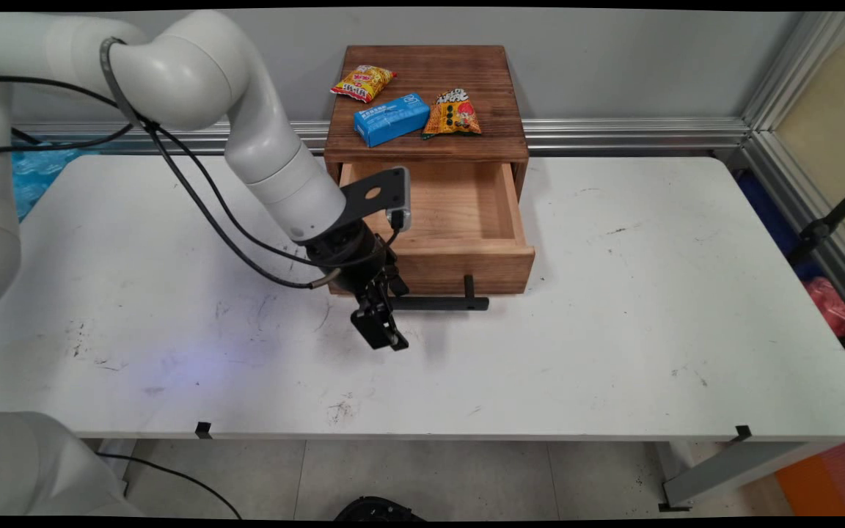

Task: Open the drawer

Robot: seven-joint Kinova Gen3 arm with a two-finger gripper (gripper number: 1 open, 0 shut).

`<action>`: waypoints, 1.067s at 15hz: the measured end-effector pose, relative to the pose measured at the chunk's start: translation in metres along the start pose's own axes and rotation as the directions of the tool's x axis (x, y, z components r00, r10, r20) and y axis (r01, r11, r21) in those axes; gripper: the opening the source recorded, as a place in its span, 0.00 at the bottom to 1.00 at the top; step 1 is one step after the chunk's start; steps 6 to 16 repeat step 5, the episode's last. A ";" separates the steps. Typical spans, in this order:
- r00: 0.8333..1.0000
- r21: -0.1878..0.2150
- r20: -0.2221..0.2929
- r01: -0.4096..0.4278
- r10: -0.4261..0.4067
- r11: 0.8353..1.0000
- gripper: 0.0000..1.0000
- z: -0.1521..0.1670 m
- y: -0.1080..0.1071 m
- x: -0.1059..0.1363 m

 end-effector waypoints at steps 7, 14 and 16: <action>1.000 -0.020 0.000 0.003 -0.003 1.000 1.00 0.000 0.015 0.000; 1.000 -0.020 0.000 0.003 -0.003 1.000 1.00 0.000 0.015 0.000; 1.000 -0.020 0.000 0.003 -0.003 1.000 1.00 0.000 0.015 0.000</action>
